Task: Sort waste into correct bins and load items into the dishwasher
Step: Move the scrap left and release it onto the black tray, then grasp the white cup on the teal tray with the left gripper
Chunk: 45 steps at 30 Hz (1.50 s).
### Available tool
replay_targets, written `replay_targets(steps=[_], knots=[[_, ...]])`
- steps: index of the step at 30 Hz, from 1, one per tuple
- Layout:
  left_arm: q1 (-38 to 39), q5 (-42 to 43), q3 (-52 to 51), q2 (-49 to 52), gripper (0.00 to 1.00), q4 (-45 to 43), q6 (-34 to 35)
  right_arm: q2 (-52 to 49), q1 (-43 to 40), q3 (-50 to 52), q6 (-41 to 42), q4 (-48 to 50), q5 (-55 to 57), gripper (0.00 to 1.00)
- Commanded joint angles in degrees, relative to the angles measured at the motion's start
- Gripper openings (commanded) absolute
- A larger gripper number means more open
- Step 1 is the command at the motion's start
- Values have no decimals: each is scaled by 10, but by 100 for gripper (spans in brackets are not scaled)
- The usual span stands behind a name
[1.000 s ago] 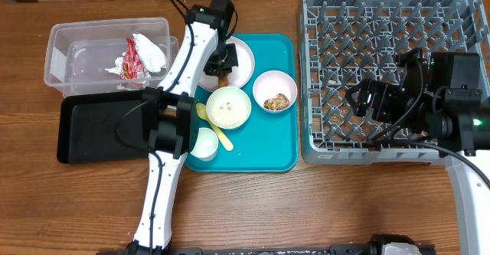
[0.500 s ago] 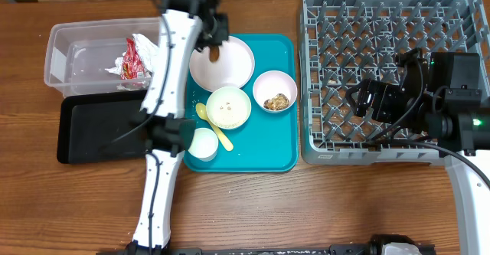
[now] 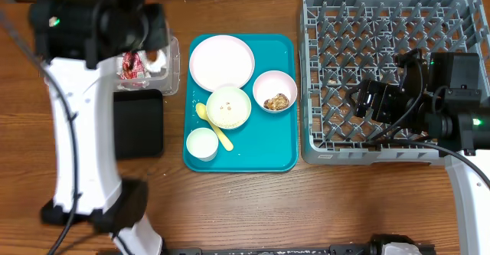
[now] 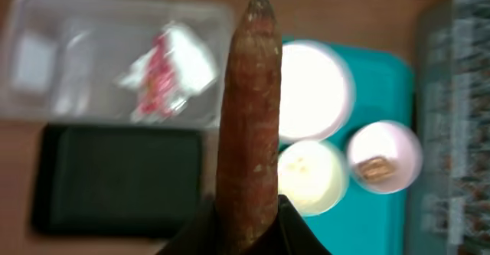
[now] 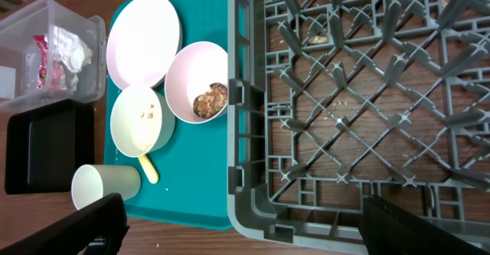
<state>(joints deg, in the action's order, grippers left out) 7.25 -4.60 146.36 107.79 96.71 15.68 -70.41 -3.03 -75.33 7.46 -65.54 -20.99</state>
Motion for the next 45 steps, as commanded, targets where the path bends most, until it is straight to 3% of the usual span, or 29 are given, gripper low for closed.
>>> replay_targets(steps=[1, 5, 10, 20, 27, 30, 34, 39, 40, 41, 45], knots=[[-64, -92, -140, -36, 7, 1, 69, 0, -4, -16, 0, 3, -1, 100], [-151, -110, -249, -48, 4, -7, 137, 0, -4, -16, 0, 3, -1, 100], [-228, -81, -398, -46, 4, -99, 193, 0, -4, -16, 0, 2, -1, 100], [-260, -74, -689, -46, 7, -329, 302, 0, -4, -16, 0, -2, -1, 100], [-260, -74, -824, -45, 18, -529, 324, 0, -4, -16, 0, -4, -1, 100], [-260, -73, -824, -46, 40, -544, 322, 0, -4, -16, 0, -7, -1, 100], [-260, -26, -794, -47, 46, -538, 230, 0, -4, -16, 0, -8, -1, 100], [-259, 44, -686, -49, 54, -450, 143, 0, -4, -16, 0, -8, -1, 100], [-256, 69, -647, -49, 57, -418, 99, 0, -4, -16, 0, -8, -1, 100], [-240, 132, -577, -49, 61, -359, -1, 0, -4, -16, 0, -8, -1, 100], [-185, 205, -484, -49, 65, -256, -141, 0, -4, -16, 0, -8, -1, 100]])
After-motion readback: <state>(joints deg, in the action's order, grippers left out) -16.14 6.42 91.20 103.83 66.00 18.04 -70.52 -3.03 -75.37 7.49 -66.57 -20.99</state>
